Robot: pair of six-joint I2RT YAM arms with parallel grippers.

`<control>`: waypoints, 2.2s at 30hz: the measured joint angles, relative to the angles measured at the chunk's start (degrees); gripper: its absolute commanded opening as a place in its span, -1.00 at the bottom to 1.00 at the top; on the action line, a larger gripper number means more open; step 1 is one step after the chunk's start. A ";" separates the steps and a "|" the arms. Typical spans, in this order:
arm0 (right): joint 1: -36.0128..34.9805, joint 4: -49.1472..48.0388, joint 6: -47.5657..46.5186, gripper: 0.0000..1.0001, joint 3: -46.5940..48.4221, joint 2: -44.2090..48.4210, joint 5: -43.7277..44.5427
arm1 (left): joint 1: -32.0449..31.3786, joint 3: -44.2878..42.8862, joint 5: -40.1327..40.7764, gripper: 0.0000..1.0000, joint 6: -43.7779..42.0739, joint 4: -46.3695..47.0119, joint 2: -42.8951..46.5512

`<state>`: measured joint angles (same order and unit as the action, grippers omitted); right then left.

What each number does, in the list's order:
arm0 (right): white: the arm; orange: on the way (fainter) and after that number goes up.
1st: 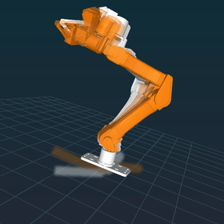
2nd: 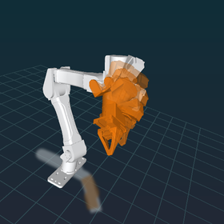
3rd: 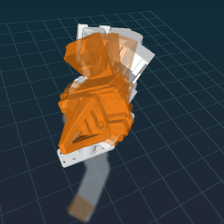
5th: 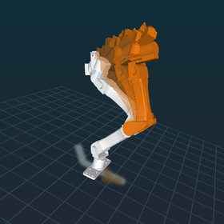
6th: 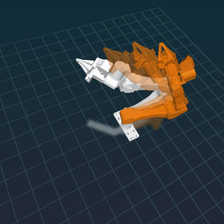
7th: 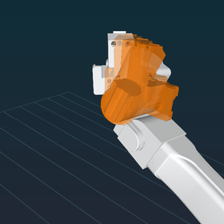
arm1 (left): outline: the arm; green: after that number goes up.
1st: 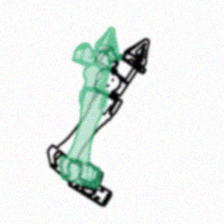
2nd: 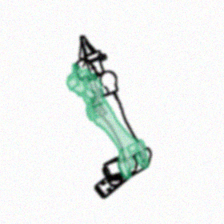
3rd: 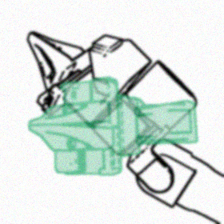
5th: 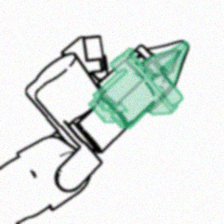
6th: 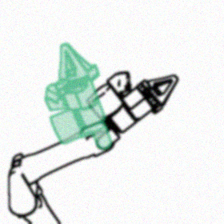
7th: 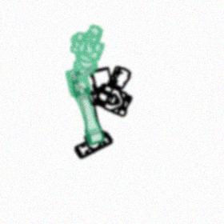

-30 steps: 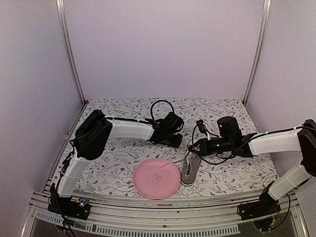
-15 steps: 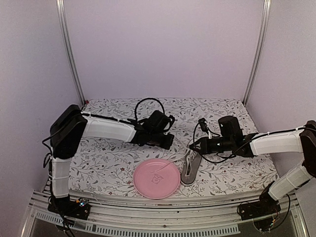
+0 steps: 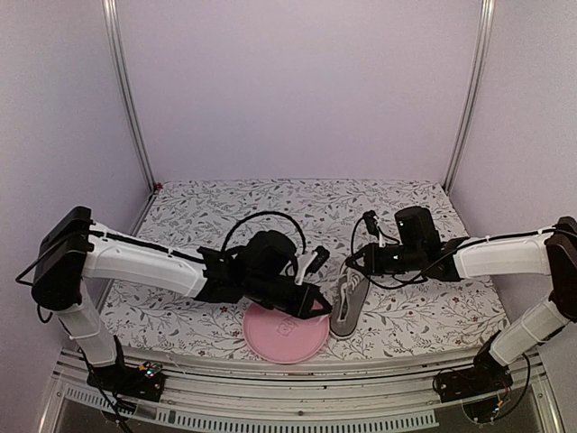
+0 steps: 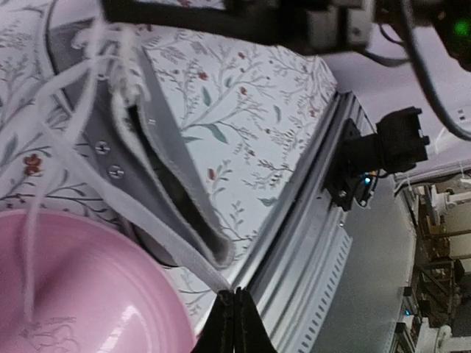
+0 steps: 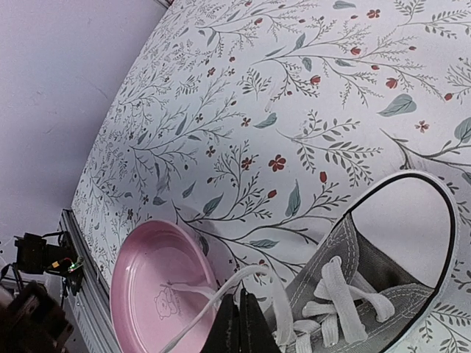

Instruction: Tie the shoes

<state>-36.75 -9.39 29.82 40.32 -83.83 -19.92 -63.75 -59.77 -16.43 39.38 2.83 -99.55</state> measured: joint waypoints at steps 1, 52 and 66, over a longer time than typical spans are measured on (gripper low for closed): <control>0.00 0.09 0.11 -0.96 0.22 -0.48 0.02 | -1.70 -0.55 -0.61 -1.00 1.01 0.50 -0.24; 0.00 -5.14 2.29 -0.96 -5.64 3.43 -6.19 | -2.84 -10.60 26.32 -0.22 -14.95 11.89 -15.67; 0.00 -5.25 2.97 -0.41 -5.92 4.07 -5.97 | -3.19 -11.69 27.65 -1.00 -16.90 15.93 -17.86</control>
<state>-36.75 -14.63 32.80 34.39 -79.77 -25.89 -66.94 -71.46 11.22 22.48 18.76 -117.40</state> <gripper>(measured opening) 0.048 0.092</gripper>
